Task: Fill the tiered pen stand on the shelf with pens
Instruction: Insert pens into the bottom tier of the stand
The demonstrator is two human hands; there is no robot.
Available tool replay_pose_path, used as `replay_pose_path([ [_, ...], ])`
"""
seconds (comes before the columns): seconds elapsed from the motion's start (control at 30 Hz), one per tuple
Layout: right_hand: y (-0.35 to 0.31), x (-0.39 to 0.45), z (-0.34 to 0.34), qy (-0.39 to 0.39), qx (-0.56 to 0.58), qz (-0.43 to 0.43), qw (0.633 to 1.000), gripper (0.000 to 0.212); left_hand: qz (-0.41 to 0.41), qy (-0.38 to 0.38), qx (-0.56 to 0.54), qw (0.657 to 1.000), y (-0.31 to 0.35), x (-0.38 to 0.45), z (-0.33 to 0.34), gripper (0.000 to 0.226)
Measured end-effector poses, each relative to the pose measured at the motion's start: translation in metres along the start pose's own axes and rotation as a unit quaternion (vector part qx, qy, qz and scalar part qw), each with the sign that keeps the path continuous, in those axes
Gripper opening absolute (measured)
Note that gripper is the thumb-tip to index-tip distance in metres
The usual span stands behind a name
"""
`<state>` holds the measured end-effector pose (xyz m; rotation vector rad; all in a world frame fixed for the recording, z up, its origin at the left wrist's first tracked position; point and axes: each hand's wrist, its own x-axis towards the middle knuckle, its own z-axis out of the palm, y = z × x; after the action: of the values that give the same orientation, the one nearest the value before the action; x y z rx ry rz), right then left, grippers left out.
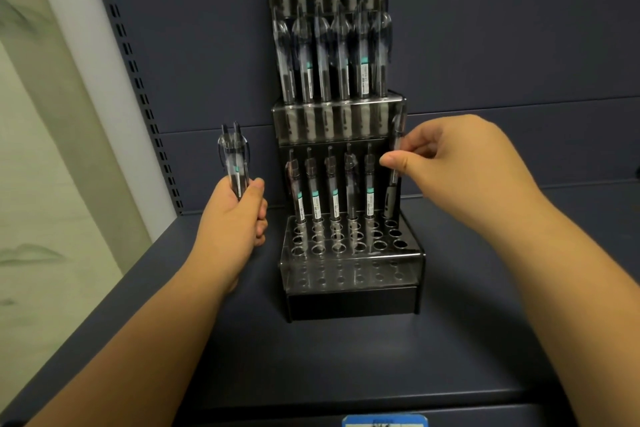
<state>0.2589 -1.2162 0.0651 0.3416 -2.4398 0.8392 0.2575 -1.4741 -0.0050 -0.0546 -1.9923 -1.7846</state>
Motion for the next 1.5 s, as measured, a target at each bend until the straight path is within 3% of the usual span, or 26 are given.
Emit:
replay_pose_path([
  [0.2, -0.003, -0.004, 0.001, -0.002, -0.025, 0.013, 1.000, 0.028, 0.000, -0.001, 0.010, 1.000, -0.003, 0.001, -0.001, 0.017],
  [0.4, -0.005, -0.012, 0.015, -0.099, -0.090, 0.030, 0.991, 0.027, 0.000, -0.004, 0.017, 1.000, -0.003, 0.002, -0.001, 0.016],
  [0.9, 0.002, -0.021, 0.014, -0.068, -0.088, 0.043, 0.993, 0.037, 0.002, -0.004, 0.019, 1.000, 0.003, -0.003, 0.003, 0.019],
  [1.0, -0.001, -0.030, 0.011, -0.009, -0.115, 0.021, 0.993, 0.039, 0.006, -0.011, 0.021, 1.000, 0.004, -0.003, 0.002, 0.022],
  [1.13, -0.017, -0.045, 0.010, 0.052, -0.066, -0.017, 0.996, 0.031, 0.002, -0.010, 0.012, 1.000, 0.005, -0.003, 0.000, 0.024],
  [1.37, -0.064, -0.047, 0.030, 0.008, -0.001, -0.050, 0.999, 0.020, -0.004, -0.010, -0.032, 0.999, 0.008, -0.007, 0.000, 0.023],
  [1.5, -0.093, -0.032, 0.052, -0.006, 0.004, -0.066, 0.998, 0.025, 0.044, 0.017, 0.008, 0.999, 0.012, -0.013, 0.001, 0.015],
])
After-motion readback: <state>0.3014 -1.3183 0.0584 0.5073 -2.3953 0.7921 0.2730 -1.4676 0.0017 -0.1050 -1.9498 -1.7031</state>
